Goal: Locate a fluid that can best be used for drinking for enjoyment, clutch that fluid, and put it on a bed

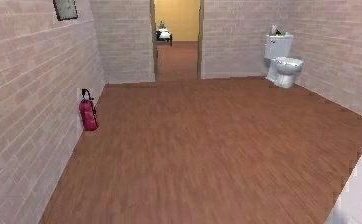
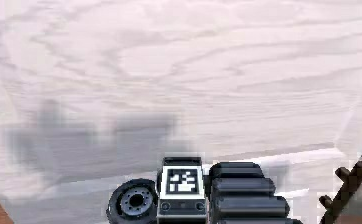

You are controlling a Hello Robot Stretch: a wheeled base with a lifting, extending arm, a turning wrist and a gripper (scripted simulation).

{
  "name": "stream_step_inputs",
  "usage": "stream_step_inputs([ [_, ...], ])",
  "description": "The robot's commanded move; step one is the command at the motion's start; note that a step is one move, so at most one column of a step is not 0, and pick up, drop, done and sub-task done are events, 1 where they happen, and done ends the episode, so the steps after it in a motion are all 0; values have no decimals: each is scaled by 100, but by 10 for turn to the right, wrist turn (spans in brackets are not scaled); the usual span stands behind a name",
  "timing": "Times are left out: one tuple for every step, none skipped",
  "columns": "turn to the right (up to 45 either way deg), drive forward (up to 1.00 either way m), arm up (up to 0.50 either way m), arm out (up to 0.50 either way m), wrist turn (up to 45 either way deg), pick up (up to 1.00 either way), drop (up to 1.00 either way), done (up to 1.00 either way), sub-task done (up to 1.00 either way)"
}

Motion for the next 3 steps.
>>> stream_step_inputs([
  [0,100,0,0,0,0,0,0,0],
  [0,100,0,0,0,0,0,0,0],
  [-30,0,0,0,0,0,0,0,0],
])
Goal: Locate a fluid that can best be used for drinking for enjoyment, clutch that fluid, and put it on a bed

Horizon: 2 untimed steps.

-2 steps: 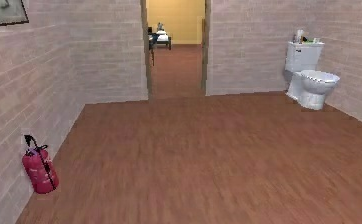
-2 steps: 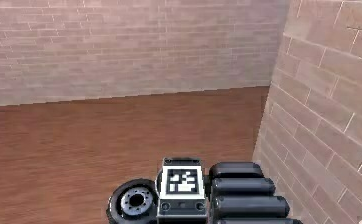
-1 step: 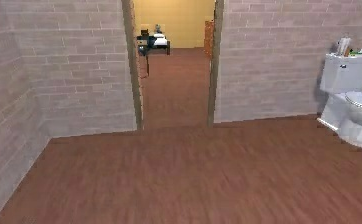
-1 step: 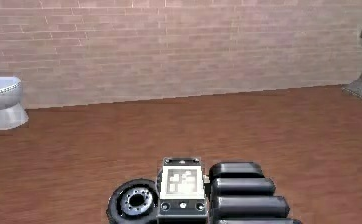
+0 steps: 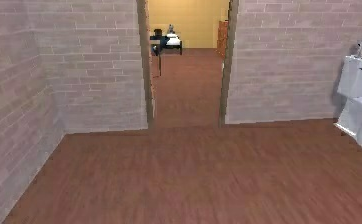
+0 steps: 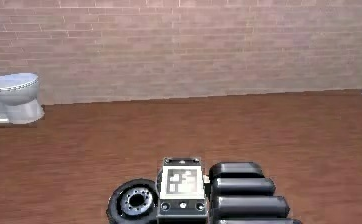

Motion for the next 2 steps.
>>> stream_step_inputs([
  [0,100,0,0,0,0,0,0,0],
  [0,100,0,0,0,0,0,0,0],
])
